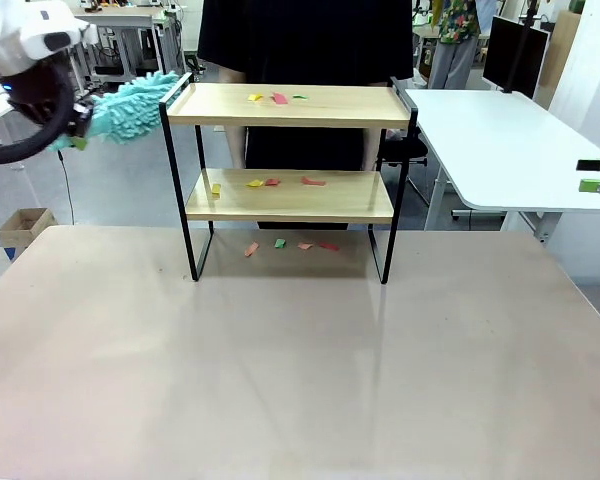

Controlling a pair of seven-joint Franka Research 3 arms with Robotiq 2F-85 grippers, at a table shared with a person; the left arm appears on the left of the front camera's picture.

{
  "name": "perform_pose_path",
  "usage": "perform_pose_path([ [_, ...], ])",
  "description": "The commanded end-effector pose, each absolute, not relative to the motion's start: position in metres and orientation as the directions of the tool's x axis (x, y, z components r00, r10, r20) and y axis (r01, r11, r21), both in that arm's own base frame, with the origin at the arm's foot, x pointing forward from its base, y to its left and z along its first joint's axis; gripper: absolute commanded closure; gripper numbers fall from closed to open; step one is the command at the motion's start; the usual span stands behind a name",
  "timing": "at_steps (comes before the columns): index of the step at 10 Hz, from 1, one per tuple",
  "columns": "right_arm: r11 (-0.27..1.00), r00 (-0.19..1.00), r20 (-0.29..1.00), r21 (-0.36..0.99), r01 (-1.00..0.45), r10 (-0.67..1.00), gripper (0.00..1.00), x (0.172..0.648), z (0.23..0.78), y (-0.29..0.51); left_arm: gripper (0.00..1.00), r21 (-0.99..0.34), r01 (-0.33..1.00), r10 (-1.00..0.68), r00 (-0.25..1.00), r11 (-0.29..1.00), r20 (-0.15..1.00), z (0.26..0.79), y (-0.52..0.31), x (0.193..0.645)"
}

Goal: Clean the shelf.
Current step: Clean the specific section of the Shelf indicated by the human with the Duster.

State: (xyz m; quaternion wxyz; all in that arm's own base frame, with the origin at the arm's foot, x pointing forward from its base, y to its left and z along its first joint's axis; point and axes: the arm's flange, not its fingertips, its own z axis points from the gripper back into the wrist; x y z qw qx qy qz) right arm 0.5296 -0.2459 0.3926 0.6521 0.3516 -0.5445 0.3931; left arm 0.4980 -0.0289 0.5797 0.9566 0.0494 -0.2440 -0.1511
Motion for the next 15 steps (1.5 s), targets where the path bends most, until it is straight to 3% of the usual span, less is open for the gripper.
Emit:
perform_pose_path([
  [1, 0.442, 0.094, 0.986, 0.025, -0.897, 0.134, 0.0, 0.53, 0.395, -0.245, 0.87, 0.248, 0.374, -0.438, 0.848, 0.894, 0.298, 0.606, 0.007, 0.465],
  [5, 0.442, 0.094, 0.986, 0.025, -0.897, 0.134, 0.0, 0.53, 0.395, -0.245, 0.87, 0.324, 0.686, -0.709, 0.702, 0.651, -0.063, 0.636, 0.041, 0.383],
  [7, 0.442, 0.094, 0.986, 0.025, -0.897, 0.134, 0.0, 0.53, 0.395, -0.245, 0.87, 0.163, 0.879, -0.86, 0.473, 0.447, -0.191, 0.634, 0.04, 0.344],
  [12, 0.442, 0.094, 0.986, 0.025, -0.897, 0.134, 0.0, 0.53, 0.395, -0.245, 0.87, -0.059, 0.994, -0.98, 0.082, 0.094, -0.179, 0.61, -0.001, 0.323],
  [15, 0.442, 0.094, 0.986, 0.025, -0.897, 0.134, 0.0, 0.53, 0.395, -0.245, 0.87, -0.039, 0.988, -0.972, 0.138, 0.148, -0.19, 0.612, -0.002, 0.323],
])
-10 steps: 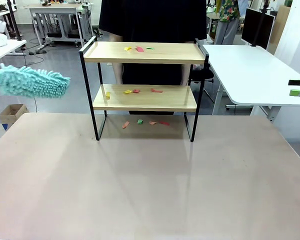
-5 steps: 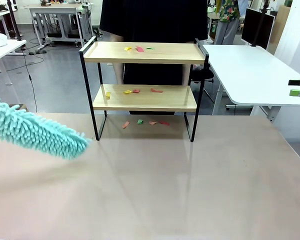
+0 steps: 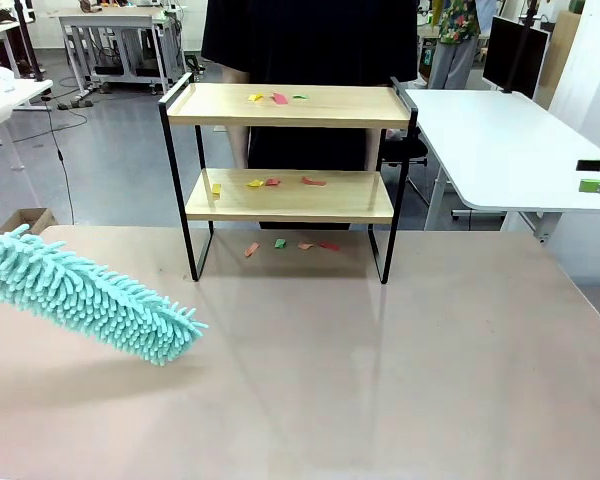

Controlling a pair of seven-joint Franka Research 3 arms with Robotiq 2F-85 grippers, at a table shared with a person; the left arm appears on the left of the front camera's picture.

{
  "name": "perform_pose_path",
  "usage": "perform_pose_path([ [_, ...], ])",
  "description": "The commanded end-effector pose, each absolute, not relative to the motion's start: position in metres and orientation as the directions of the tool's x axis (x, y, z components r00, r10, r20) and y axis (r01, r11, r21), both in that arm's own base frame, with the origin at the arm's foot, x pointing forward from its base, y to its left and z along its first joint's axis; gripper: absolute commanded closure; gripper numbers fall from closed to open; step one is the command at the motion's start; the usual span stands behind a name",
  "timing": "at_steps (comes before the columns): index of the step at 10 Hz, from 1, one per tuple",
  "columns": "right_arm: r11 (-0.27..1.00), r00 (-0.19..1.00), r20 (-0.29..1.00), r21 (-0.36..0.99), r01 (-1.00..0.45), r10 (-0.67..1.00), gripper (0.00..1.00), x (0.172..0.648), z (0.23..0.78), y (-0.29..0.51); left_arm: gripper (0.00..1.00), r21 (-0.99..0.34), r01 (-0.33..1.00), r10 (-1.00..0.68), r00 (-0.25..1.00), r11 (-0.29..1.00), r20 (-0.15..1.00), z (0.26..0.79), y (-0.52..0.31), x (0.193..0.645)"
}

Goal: Clean the shelf.
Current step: Clean the specific section of the Shelf indicated by the human with the Duster.

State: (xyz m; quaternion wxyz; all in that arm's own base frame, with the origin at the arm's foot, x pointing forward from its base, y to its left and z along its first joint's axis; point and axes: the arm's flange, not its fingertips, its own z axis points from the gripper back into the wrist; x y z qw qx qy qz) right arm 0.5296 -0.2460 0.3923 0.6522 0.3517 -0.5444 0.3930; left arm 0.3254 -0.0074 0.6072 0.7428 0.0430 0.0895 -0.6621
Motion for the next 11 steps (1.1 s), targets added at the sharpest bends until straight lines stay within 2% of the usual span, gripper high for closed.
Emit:
perform_pose_path([
  [1, 0.442, 0.094, 0.986, 0.025, -0.897, 0.134, 0.0, 0.5298, 0.3955, -0.2446, 0.87, -0.039, 0.988, -0.972, 0.138, 0.148, -0.19, 0.6122, -0.0021, 0.323],
  [11, 0.442, 0.094, 0.986, 0.025, -0.897, 0.134, 0.0, 0.5298, 0.3955, -0.2446, 0.87, -0.039, 0.988, -0.972, 0.138, 0.148, -0.19, 0.6122, -0.0021, 0.323],
])
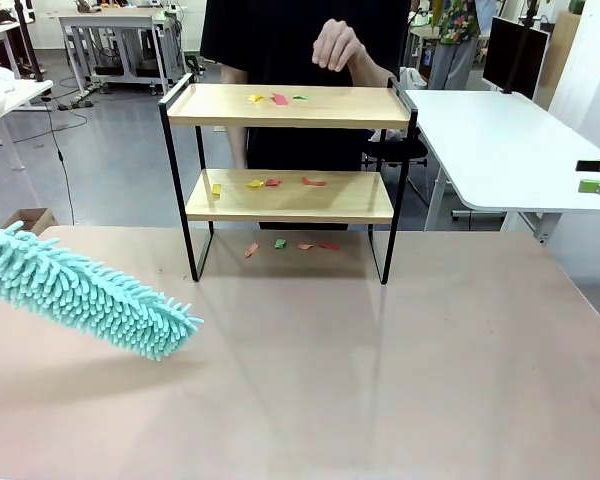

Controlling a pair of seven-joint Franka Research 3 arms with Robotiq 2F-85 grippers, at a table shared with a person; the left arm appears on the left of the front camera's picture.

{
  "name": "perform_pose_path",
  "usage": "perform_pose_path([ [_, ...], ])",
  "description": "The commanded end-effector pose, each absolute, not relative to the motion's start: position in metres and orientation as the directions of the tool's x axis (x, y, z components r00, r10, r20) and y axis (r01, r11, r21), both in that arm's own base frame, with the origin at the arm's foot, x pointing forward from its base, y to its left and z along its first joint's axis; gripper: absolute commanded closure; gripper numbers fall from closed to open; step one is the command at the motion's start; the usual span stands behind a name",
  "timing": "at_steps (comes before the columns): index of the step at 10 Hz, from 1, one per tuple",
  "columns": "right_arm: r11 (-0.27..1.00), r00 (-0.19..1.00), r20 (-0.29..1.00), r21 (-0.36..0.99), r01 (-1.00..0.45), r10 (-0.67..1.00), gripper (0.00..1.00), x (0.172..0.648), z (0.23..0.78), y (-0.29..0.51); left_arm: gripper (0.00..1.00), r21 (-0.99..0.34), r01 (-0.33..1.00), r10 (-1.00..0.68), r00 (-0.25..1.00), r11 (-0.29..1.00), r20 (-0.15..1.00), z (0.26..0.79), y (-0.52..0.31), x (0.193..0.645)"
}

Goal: Clean the shelf.
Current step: Clean the specific section of the Shelf indicated by the human with the Duster.

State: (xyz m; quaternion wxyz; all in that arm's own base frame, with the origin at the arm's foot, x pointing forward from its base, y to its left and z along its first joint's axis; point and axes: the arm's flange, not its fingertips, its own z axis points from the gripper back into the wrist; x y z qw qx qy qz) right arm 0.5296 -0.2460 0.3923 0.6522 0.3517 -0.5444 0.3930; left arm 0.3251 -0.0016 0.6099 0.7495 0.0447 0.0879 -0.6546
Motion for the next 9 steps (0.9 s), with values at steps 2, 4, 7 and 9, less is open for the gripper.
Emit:
perform_pose_path([
  [2, 0.442, 0.094, 0.986, 0.025, -0.897, 0.134, 0.0, 0.5298, 0.3955, -0.2446, 0.87, -0.039, 0.988, -0.972, 0.138, 0.148, -0.19, 0.6122, -0.0021, 0.323],
  [4, 0.442, 0.094, 0.986, 0.025, -0.897, 0.134, 0.0, 0.5298, 0.3955, -0.2446, 0.87, -0.039, 0.988, -0.972, 0.138, 0.148, -0.19, 0.6122, -0.0021, 0.323],
  [7, 0.442, 0.094, 0.986, 0.025, -0.897, 0.134, 0.0, 0.5298, 0.3955, -0.2446, 0.87, -0.039, 0.988, -0.972, 0.138, 0.148, -0.19, 0.6122, -0.0021, 0.323],
  [9, 0.442, 0.094, 0.986, 0.025, -0.897, 0.134, 0.0, 0.5298, 0.3955, -0.2446, 0.87, -0.039, 0.988, -0.972, 0.138, 0.148, -0.19, 0.6122, -0.0021, 0.323],
])
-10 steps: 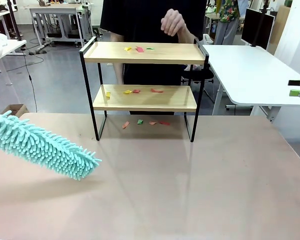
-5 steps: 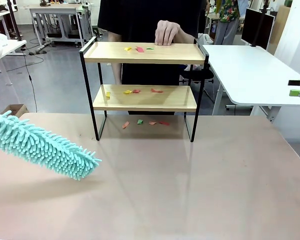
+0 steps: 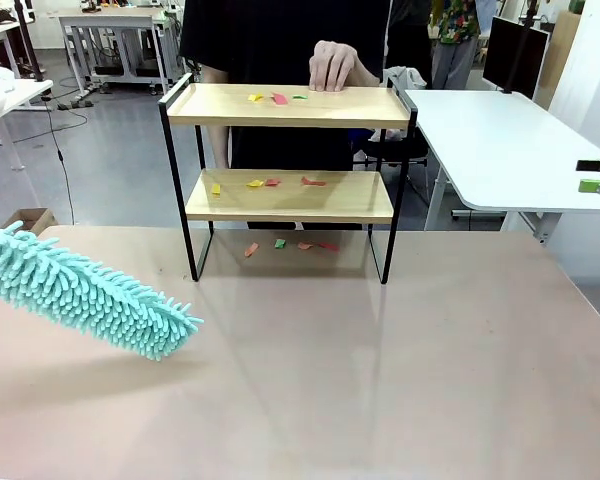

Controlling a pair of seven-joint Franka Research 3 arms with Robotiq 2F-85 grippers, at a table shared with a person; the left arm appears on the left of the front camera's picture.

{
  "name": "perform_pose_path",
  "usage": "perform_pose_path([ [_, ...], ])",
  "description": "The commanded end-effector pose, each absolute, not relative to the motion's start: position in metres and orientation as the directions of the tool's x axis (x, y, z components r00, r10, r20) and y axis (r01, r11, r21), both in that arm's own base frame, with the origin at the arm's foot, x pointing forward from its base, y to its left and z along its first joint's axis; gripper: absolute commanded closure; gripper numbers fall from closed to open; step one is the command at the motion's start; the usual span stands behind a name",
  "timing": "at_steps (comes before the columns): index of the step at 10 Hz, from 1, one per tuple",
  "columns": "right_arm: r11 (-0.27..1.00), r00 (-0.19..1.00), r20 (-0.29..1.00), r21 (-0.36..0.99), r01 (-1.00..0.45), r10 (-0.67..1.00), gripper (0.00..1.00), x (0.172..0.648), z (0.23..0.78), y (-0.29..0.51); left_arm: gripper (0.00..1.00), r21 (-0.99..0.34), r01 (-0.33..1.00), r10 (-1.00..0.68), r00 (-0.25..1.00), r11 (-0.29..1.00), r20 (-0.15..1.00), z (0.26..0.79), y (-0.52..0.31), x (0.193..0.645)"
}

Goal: Clean the shelf.
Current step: Clean the specific section of the Shelf indicated by the human with the Duster.

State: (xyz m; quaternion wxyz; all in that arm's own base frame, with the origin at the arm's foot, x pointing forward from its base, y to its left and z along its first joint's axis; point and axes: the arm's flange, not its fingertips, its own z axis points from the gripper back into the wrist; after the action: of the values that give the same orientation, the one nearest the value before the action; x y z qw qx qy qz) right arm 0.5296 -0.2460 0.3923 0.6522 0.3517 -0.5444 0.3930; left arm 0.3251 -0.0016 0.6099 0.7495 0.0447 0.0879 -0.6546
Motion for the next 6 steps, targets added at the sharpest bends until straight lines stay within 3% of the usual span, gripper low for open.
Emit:
perform_pose_path([
  [1, 0.442, 0.094, 0.986, 0.025, -0.897, 0.134, 0.0, 0.53, 0.395, -0.245, 0.87, -0.039, 0.988, -0.972, 0.138, 0.148, -0.19, 0.612, -0.002, 0.323],
  [5, 0.442, 0.094, 0.986, 0.025, -0.897, 0.134, 0.0, 0.53, 0.395, -0.245, 0.87, -0.048, 0.989, -0.973, 0.128, 0.139, -0.19, 0.61, -0.002, 0.325],
  [6, 0.442, 0.094, 0.986, 0.025, -0.897, 0.134, 0.0, 0.53, 0.395, -0.245, 0.87, -0.055, 0.984, -0.982, 0.163, 0.169, -0.101, 0.625, -0.018, 0.324],
])
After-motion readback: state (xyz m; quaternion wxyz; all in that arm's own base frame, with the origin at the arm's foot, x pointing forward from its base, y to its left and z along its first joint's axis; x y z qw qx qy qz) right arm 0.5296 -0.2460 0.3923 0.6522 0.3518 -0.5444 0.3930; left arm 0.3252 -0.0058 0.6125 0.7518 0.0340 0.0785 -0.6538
